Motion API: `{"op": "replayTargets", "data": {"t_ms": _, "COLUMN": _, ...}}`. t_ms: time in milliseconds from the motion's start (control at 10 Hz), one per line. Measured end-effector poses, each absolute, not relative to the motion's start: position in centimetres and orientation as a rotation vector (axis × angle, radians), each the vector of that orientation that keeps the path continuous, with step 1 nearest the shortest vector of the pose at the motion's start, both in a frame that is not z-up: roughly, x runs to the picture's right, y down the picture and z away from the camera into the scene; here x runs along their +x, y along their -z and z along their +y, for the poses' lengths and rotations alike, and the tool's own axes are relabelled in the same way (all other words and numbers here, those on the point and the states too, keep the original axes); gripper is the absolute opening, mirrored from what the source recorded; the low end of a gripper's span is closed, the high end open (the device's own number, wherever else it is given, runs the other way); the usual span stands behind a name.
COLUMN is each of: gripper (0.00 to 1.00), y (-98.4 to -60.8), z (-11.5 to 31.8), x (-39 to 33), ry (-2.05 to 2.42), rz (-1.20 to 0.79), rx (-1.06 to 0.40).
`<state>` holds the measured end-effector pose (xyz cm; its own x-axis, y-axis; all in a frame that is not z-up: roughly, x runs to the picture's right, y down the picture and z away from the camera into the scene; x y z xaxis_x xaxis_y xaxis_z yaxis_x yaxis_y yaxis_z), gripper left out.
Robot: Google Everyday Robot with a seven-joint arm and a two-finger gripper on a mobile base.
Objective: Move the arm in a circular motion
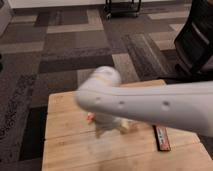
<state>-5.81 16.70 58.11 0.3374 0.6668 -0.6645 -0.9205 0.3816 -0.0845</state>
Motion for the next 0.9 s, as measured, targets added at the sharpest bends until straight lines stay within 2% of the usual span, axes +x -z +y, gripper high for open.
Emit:
{"op": "replayTargets", "data": {"t_ms": 200, "gripper": 0.65, "y": -60.0, "z": 16.3, "x": -11.2, "ry": -0.945, "rz": 0.544, "rx": -0.544}}
{"op": "replayTargets", "data": {"t_ms": 300, "gripper": 0.65, "y": -62.3, "z": 15.0, "x": -14.6, "ry": -0.845, "rz": 0.503, "rx": -0.563}}
{"op": "replayTargets", "data": {"t_ms": 500, "gripper": 0.65, "y": -66.2, "z": 11.3, "x": -16.9, "ry": -0.762, "rz": 0.459, "rx": -0.553}}
{"op": "replayTargets", "data": {"t_ms": 700, "gripper": 0.65, "y": -71.1, "z": 5.3, "x": -16.6, "ry": -0.735, "rz": 0.426, "rx": -0.528}}
{"op": "replayTargets", "data": {"t_ms": 800, "gripper": 0.65, "y": -71.9, "z": 4.1, "x": -16.4, "ry": -0.737, "rz": 0.423, "rx": -0.526}}
{"op": "replayTargets", "data": {"t_ms": 900, "gripper": 0.65, "y": -74.3, "z": -0.2, "x": -14.1, "ry": -0.793, "rz": 0.425, "rx": -0.504}}
